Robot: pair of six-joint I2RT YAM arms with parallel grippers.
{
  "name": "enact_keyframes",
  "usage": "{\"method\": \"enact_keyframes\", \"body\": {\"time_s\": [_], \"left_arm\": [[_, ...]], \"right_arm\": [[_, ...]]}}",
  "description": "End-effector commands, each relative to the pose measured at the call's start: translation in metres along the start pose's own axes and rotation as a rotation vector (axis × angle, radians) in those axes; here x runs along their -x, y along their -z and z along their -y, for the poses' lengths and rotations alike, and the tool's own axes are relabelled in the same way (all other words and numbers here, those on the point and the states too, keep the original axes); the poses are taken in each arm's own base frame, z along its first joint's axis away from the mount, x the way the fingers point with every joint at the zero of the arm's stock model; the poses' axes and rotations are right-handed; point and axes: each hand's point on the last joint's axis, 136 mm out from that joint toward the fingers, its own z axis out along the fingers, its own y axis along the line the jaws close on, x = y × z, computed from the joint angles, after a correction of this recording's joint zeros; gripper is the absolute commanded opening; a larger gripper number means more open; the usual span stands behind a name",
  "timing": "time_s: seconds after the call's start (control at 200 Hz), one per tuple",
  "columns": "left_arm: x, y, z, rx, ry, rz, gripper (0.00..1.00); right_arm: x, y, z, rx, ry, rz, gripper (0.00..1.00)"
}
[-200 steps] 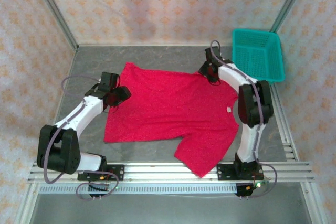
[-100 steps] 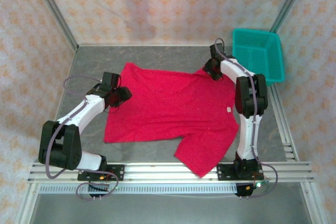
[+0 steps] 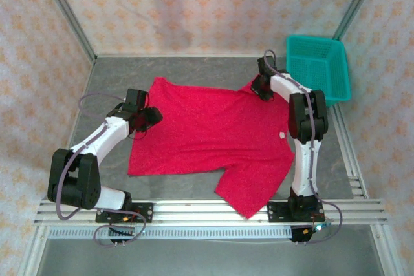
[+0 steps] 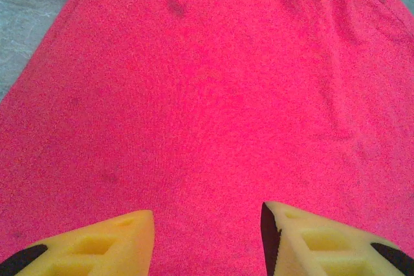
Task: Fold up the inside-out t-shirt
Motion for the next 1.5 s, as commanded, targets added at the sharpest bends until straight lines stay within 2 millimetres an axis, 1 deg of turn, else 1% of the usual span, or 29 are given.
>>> {"method": "enact_keyframes", "body": {"time_s": [0.0, 0.05, 0.1, 0.185, 0.25, 0.36, 0.475, 0.515, 0.585, 0.635, 0.64, 0.686, 0.706, 0.746, 0.776, 0.836, 0.871, 0.876, 0.901, 0.906, 0.981, 1.001, 1.081, 1.186, 1.226, 1.301, 1.371, 1.446, 1.491], "left_arm": [[0.004, 0.002, 0.002, -0.011, -0.011, 0.012, 0.48], [0.004, 0.002, 0.002, -0.011, -0.011, 0.012, 0.48], [0.004, 0.002, 0.002, -0.012, -0.011, 0.013, 0.48], [0.004, 0.001, 0.002, -0.010, -0.011, 0.014, 0.48], [0.003, 0.000, 0.002, -0.010, -0.011, 0.010, 0.48], [0.002, -0.003, 0.002, -0.013, -0.012, 0.004, 0.48], [0.001, -0.004, 0.000, -0.008, -0.017, -0.001, 0.48], [0.000, -0.005, -0.001, -0.004, -0.019, -0.002, 0.48], [0.000, -0.004, -0.002, -0.003, -0.017, 0.004, 0.48], [0.000, -0.002, -0.002, -0.002, -0.018, 0.007, 0.48], [0.000, -0.002, -0.002, -0.003, -0.018, 0.007, 0.48], [0.000, 0.001, -0.003, -0.001, -0.017, 0.012, 0.48], [0.001, 0.003, -0.003, -0.004, -0.016, 0.017, 0.48], [0.002, 0.008, -0.002, -0.008, -0.017, 0.028, 0.48], [0.003, 0.011, -0.001, -0.012, -0.018, 0.034, 0.48], [0.004, 0.015, 0.000, -0.016, -0.018, 0.040, 0.48], [0.004, 0.017, 0.001, -0.018, -0.018, 0.040, 0.48], [0.004, 0.018, 0.001, -0.019, -0.018, 0.041, 0.48], [0.004, 0.019, 0.001, -0.021, -0.016, 0.041, 0.48], [0.004, 0.019, 0.001, -0.021, -0.016, 0.041, 0.48], [0.004, 0.019, 0.003, -0.035, -0.001, 0.040, 0.49], [0.004, 0.018, 0.004, -0.039, 0.006, 0.042, 0.49], [0.004, 0.012, 0.007, -0.058, 0.027, 0.038, 0.49], [0.002, -0.005, 0.008, -0.061, 0.044, 0.009, 0.49], [0.002, -0.013, 0.009, -0.056, 0.046, -0.003, 0.49], [0.007, -0.029, 0.008, -0.032, 0.050, -0.011, 0.49], [0.016, -0.046, 0.006, -0.004, 0.061, -0.015, 0.49], [0.025, -0.067, 0.002, 0.023, 0.080, -0.025, 0.49], [0.031, -0.080, -0.001, 0.040, 0.095, -0.035, 0.49]], "right_arm": [[0.004, 0.001, 0.000, -0.019, -0.006, 0.008, 0.11], [0.006, 0.003, -0.002, -0.018, -0.003, 0.009, 0.07], [0.008, 0.006, -0.006, -0.011, 0.001, 0.012, 0.00], [0.018, 0.013, -0.019, 0.025, 0.005, 0.035, 0.00], [0.032, 0.019, -0.036, 0.073, 0.020, 0.069, 0.00], [0.054, 0.016, -0.083, 0.231, 0.066, 0.108, 0.00], [0.069, 0.001, -0.138, 0.445, 0.119, 0.108, 0.00], [0.075, 0.000, -0.158, 0.524, 0.128, 0.107, 0.00], [0.082, 0.000, -0.184, 0.646, 0.111, 0.077, 0.32], [0.088, 0.005, -0.194, 0.690, 0.084, 0.049, 0.44], [0.087, 0.003, -0.193, 0.688, 0.081, 0.041, 0.45], [0.089, 0.011, -0.198, 0.702, 0.074, 0.018, 0.54], [0.087, 0.014, -0.196, 0.692, 0.074, 0.003, 0.59], [0.082, 0.022, -0.194, 0.669, 0.092, -0.018, 0.62], [0.078, 0.029, -0.189, 0.637, 0.099, -0.027, 0.62], [0.069, 0.036, -0.170, 0.549, 0.102, -0.042, 0.63], [0.064, 0.046, -0.161, 0.513, 0.103, -0.040, 0.63], [0.061, 0.043, -0.157, 0.500, 0.100, -0.047, 0.63], [0.056, 0.049, -0.147, 0.468, 0.099, -0.044, 0.63], [0.054, 0.046, -0.144, 0.458, 0.099, -0.047, 0.62], [0.037, 0.066, -0.115, 0.387, 0.093, -0.023, 0.62], [0.029, 0.066, -0.103, 0.359, 0.087, -0.030, 0.62], [0.001, 0.073, -0.069, 0.288, 0.089, -0.052, 0.62], [-0.041, 0.066, -0.022, 0.194, 0.083, -0.117, 0.62], [-0.051, 0.062, -0.007, 0.160, 0.084, -0.124, 0.62], [-0.062, 0.052, 0.018, 0.093, 0.083, -0.124, 0.62], [-0.066, 0.039, 0.030, 0.051, 0.085, -0.138, 0.62], [-0.065, 0.022, 0.036, 0.009, 0.089, -0.154, 0.63], [-0.063, 0.013, 0.035, -0.003, 0.097, -0.163, 0.63]]}}
